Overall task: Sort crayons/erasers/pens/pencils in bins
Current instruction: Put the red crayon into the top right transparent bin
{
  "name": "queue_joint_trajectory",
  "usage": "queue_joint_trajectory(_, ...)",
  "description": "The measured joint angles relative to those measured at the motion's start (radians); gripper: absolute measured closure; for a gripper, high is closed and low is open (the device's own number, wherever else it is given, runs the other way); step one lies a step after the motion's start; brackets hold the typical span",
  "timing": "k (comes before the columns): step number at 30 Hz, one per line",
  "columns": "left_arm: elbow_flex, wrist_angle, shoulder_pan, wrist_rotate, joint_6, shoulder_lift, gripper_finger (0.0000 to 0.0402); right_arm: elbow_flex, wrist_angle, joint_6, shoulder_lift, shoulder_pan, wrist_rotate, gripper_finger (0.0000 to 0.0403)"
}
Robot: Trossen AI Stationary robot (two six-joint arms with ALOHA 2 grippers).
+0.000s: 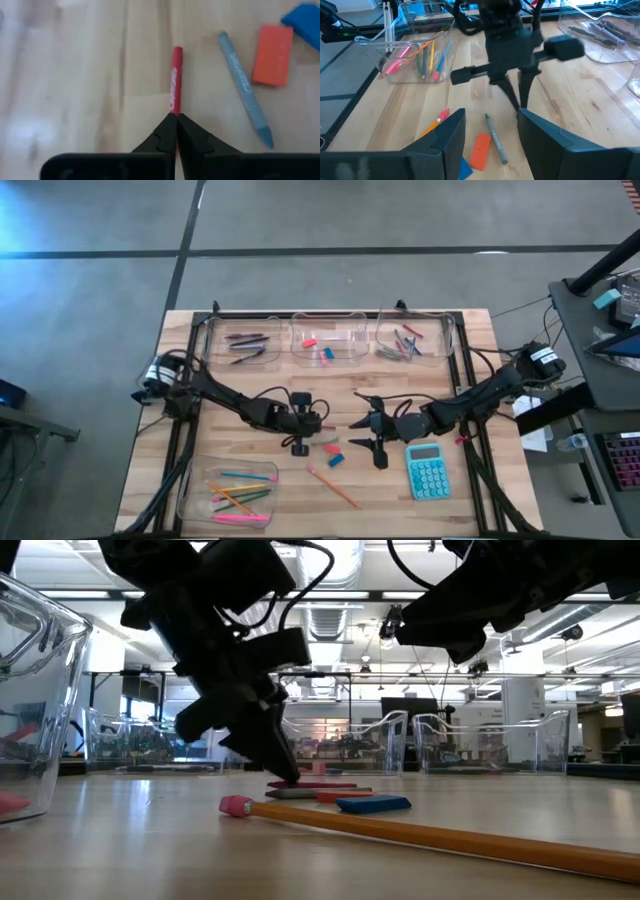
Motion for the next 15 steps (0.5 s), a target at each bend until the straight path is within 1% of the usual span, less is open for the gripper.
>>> queue_joint_trajectory(5,-0.003,0.008,-0.001,-0.013,-0.004,-0.021,0.0398,0.000,-0.005,0.000,0.000,0.000,0.000,0.0234)
queue_joint_trajectory(15,-0.008,0.006,0.005,0.002,-0.026,-0.032,0.0401,0.000,-0.004,0.007,0.000,0.000,0.000,0.0234)
